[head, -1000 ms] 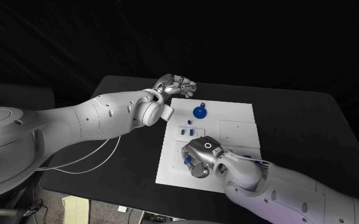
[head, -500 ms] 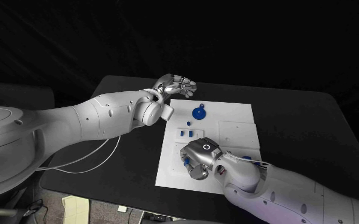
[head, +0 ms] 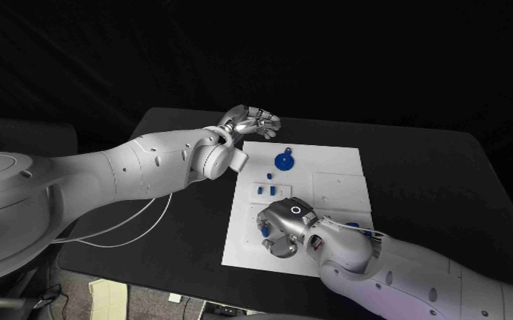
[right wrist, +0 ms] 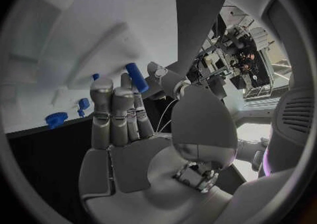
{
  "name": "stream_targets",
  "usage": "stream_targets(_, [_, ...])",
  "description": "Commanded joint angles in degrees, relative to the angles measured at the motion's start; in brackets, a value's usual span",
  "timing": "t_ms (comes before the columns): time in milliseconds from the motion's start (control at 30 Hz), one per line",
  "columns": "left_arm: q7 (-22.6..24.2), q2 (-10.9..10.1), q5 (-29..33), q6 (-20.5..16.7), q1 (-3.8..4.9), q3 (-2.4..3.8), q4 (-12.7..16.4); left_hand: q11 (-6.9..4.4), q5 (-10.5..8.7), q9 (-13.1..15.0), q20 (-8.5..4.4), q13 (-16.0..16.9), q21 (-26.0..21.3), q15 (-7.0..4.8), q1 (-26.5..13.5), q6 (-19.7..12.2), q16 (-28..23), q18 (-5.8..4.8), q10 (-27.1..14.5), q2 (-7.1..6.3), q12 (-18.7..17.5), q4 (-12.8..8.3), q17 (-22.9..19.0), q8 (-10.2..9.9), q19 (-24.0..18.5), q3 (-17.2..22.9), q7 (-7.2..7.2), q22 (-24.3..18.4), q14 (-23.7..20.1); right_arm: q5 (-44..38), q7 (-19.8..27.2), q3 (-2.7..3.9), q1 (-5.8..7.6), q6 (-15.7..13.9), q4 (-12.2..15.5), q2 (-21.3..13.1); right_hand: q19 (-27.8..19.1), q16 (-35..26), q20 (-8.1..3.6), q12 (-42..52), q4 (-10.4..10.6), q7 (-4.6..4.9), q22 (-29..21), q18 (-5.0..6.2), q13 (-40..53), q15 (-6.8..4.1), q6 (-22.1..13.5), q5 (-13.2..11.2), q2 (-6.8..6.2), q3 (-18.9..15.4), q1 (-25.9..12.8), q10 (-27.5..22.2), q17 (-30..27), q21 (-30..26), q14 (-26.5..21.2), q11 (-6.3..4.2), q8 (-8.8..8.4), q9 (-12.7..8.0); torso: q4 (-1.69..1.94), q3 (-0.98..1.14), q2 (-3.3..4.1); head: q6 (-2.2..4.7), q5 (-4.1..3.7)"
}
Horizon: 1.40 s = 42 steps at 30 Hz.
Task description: Assemble the parts on the task board
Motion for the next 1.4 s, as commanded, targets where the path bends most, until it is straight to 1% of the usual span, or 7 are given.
stream_targets(33, [0.32,0.12,0.30,0.80,0.03,0.04,0.05,0.00,-0.18,-0.06,0.21,-0.05,-0.23,0.31,-0.39,-0.49,-0.30,1.02,-0.49,0.26,-0.22,0.06,0.10,0.09,0.06,-0.29,-0.06,0.07,0.10,0.91,1.20,-0.10,-0.16,-0.79,0.12,0.10,0.18,0.18,0.15,-0.33,-0.16,0.05,0.80,4.78,-0.18,0.51,-0.64,0.11,-0.03,-0.92,-0.50,-0.62,-0.10,-0.01,0.01,0.11,-0.41,-0.09,0.00,0.02,0.01,0.00,0.02])
stream_targets(400, [0.28,0.04,0.30,0.85,0.03,0.04,0.06,0.01,-0.18,-0.07,0.22,-0.06,-0.26,0.31,-0.39,-0.54,-0.35,1.03,-0.52,0.27,-0.23,0.05,0.17,0.09,0.05,-0.34,-0.05,0.09,0.09,2.41,1.60,-0.10,-0.17,-4.94,0.64,-0.64,0.23,0.20,0.15,-0.41,-0.14,0.21,0.59,4.78,-0.55,0.62,-0.99,-0.02,-0.28,-1.58,0.15,-1.09,-0.29,-0.34,-0.01,0.24,-0.69,-0.28,0.02,0.02,0.00,0.04,-0.04])
stream_targets(733, [0.24,-0.01,0.30,0.90,0.03,0.04,0.05,0.02,-0.18,-0.08,0.23,-0.07,-0.30,0.32,-0.40,-0.63,-0.41,1.03,-0.55,0.27,-0.23,0.04,0.23,0.05,0.04,-0.40,-0.02,0.11,0.07,6.73,3.68,0.01,-0.15,-8.95,1.87,-2.24,-0.78,-0.19,0.60,-3.16,-0.26,1.14,0.27,4.78,-3.00,2.65,-4.74,1.73,-1.76,-5.73,-1.56,-7.02,-0.87,-1.55,-1.01,2.31,-2.66,-1.27,-0.02,0.03,-0.04,0.28,-0.16])
stream_targets(900, [0.22,-0.03,0.30,0.91,0.03,0.04,0.01,0.02,-0.18,-0.08,0.23,-0.07,-0.32,0.33,-0.39,-0.66,-0.44,1.03,-0.56,0.28,-0.23,0.03,0.26,0.05,0.04,-0.42,-0.01,0.12,0.07,12.47,6.00,1.19,0.10,-8.70,4.42,-4.40,-1.33,-0.23,0.75,-3.33,-0.79,1.07,0.17,4.78,-3.76,3.05,-5.75,3.06,-1.84,-8.76,-2.95,-8.05,-1.09,-2.17,-1.64,2.74,-2.98,-1.44,-0.05,0.03,-0.03,0.53,-0.45])
stream_targets(1133, [0.22,-0.18,0.30,0.96,0.02,0.03,-0.15,0.03,-0.18,-0.08,0.23,-0.07,-0.34,0.33,-0.38,-0.67,-0.46,1.03,-0.56,0.28,-0.23,0.02,0.29,0.04,0.04,-0.43,-0.01,0.13,0.07,21.01,9.57,2.40,3.16,-5.19,9.40,-9.70,-1.17,0.04,0.58,-1.74,-0.56,1.90,0.17,4.78,-3.76,2.35,-5.68,4.95,-1.31,-10.22,-3.41,-6.05,-1.25,-2.40,-1.71,2.02,-2.68,-1.34,-0.09,0.05,-0.06,1.22,-1.18])
stream_targets(1233, [0.23,-0.26,0.30,0.98,0.02,0.03,-0.38,0.03,-0.18,-0.08,0.24,-0.07,-0.34,0.33,-0.40,-0.69,-0.48,1.03,-0.57,0.28,-0.23,0.03,0.32,0.04,0.04,-0.45,0.00,0.14,0.07,20.71,9.35,4.85,4.32,-3.38,12.38,-13.61,-1.36,-0.06,0.43,-0.97,-0.45,2.18,0.15,4.78,-3.79,2.05,-5.68,7.32,-0.71,-10.58,-3.29,-5.50,-1.41,-2.70,-2.08,1.73,-2.50,-1.26,-0.07,0.05,-0.07,1.57,-1.80])
stream_targets(1400, [0.28,-0.44,0.30,1.01,-0.02,0.00,-0.78,0.03,-0.18,-0.08,0.25,-0.07,-0.36,0.33,-0.45,-0.70,-0.50,1.02,-0.57,0.30,-0.22,0.07,0.36,0.04,0.04,-0.49,0.01,0.15,0.08,32.54,6.00,5.02,9.19,1.57,12.67,-18.80,-1.17,0.10,0.40,3.13,0.30,1.47,0.33,4.78,-1.87,0.31,-4.23,7.79,0.67,-11.70,-4.17,-0.82,-1.51,-2.67,-1.91,-0.08,-1.44,-0.66,-0.23,0.07,-0.11,2.21,-3.46])
